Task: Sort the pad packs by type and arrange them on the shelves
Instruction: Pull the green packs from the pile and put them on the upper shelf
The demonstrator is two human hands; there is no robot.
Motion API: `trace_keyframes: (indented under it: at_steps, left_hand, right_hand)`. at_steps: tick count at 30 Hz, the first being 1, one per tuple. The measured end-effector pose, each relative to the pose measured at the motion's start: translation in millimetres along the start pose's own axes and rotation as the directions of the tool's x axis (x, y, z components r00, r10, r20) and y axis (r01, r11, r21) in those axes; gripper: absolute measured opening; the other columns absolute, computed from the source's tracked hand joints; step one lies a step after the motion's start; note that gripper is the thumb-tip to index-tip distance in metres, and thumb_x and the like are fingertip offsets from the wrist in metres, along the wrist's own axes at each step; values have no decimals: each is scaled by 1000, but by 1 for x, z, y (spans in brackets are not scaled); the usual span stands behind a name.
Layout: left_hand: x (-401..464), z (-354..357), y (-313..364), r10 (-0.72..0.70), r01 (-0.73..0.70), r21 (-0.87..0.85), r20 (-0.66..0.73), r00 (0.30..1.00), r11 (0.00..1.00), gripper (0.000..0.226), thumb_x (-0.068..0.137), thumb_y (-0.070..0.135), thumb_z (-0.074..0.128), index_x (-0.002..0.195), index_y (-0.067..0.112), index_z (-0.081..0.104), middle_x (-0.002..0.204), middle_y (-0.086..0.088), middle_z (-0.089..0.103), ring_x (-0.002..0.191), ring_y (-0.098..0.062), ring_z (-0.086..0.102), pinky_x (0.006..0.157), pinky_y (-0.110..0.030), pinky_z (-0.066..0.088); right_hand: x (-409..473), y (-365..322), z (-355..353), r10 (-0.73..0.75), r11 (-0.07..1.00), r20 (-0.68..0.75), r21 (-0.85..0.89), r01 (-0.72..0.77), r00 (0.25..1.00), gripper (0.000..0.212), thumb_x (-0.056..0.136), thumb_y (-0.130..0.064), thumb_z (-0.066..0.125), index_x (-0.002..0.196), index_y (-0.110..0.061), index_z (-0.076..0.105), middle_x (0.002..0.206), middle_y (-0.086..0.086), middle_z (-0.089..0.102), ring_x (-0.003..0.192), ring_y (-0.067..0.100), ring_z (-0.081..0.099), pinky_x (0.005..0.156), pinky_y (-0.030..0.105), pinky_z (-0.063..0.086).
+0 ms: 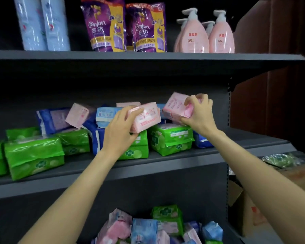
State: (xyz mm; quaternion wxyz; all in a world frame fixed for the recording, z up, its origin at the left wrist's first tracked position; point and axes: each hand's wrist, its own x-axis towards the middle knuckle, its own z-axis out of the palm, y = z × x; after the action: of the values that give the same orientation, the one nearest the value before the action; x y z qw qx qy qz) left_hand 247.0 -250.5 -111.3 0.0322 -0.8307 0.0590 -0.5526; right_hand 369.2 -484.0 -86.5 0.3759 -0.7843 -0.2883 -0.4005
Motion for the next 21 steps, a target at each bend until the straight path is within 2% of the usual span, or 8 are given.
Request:
trace_keyframes:
  at_steps: [3, 6, 9, 11, 13, 15, 17, 21]
  left_hand:
    - [-1, -11, 12, -28, 20, -74, -114, 993, 997, 70, 66, 14, 83, 129, 21, 52, 129, -6, 53, 114, -21, 50, 61, -31, 52]
    - [-7, -35, 40, -118, 41, -247, -307, 945, 968, 63, 71, 30, 81, 127, 16, 54, 128, -4, 55, 115, -17, 51, 78, -24, 47]
    - [-28, -62, 80, -297, 112, -498, -311, 903, 860, 68, 71, 45, 77, 124, 13, 50, 120, 6, 52, 109, -8, 52, 84, -16, 45]
    - [-55, -74, 101, -451, 254, -642, -160, 878, 723, 67, 67, 52, 76, 119, 22, 46, 120, 7, 53, 109, -8, 55, 84, -23, 51]
    - [-89, -79, 117, -538, 399, -701, 26, 843, 591, 63, 64, 57, 75, 110, 31, 41, 118, 2, 57, 107, -12, 59, 82, -36, 55]
    - [-125, -78, 131, -564, 528, -683, 202, 800, 505, 62, 62, 60, 74, 106, 32, 41, 113, 3, 60, 101, -8, 62, 79, -36, 56]
    - [-162, -75, 143, -570, 638, -629, 351, 743, 444, 63, 64, 56, 75, 107, 25, 41, 107, 9, 60, 92, 0, 62, 76, -28, 54]
    - [-238, -61, 154, -500, 786, -447, 608, 617, 426, 63, 73, 39, 80, 121, 29, 40, 109, 18, 58, 95, 2, 59, 73, -17, 50]
  right_hand:
    - [-22, -21, -26, -54, 997, -196, 44, 64, 979, 56, 66, -44, 81, 107, -16, 55, 121, 9, 37, 108, 24, 33, 83, 22, 28]
    - [-56, -40, -49, 24, 987, -288, 156, 23, 957, 62, 67, -43, 81, 112, -14, 49, 116, 9, 36, 105, 22, 35, 81, 19, 27]
    - [-99, -55, -64, 264, 815, -83, 552, -176, 961, 55, 73, -45, 77, 104, -28, 35, 116, 4, 36, 104, 17, 45, 82, 27, 44]
    - [-132, -63, -69, 343, 583, 73, 765, -273, 936, 44, 80, -45, 71, 95, -33, 31, 112, 5, 48, 89, 6, 59, 67, 20, 51]
    - [-170, -65, -70, 401, 469, 163, 809, -354, 902, 32, 90, -36, 61, 98, -27, 31, 101, -2, 56, 70, -6, 61, 57, 12, 48]
    - [-210, -61, -65, 423, 451, 244, 779, -437, 872, 33, 93, -38, 55, 107, -22, 30, 98, -9, 56, 68, -11, 60, 63, 15, 50]
    - [-252, -51, -57, 430, 457, 312, 735, -502, 847, 39, 91, -42, 58, 111, -23, 30, 101, -11, 56, 73, -12, 59, 70, 16, 48]
    - [-337, -18, -52, 452, 442, 493, 600, -667, 744, 44, 91, -26, 62, 120, -29, 30, 112, -9, 58, 94, -3, 60, 75, 16, 51]
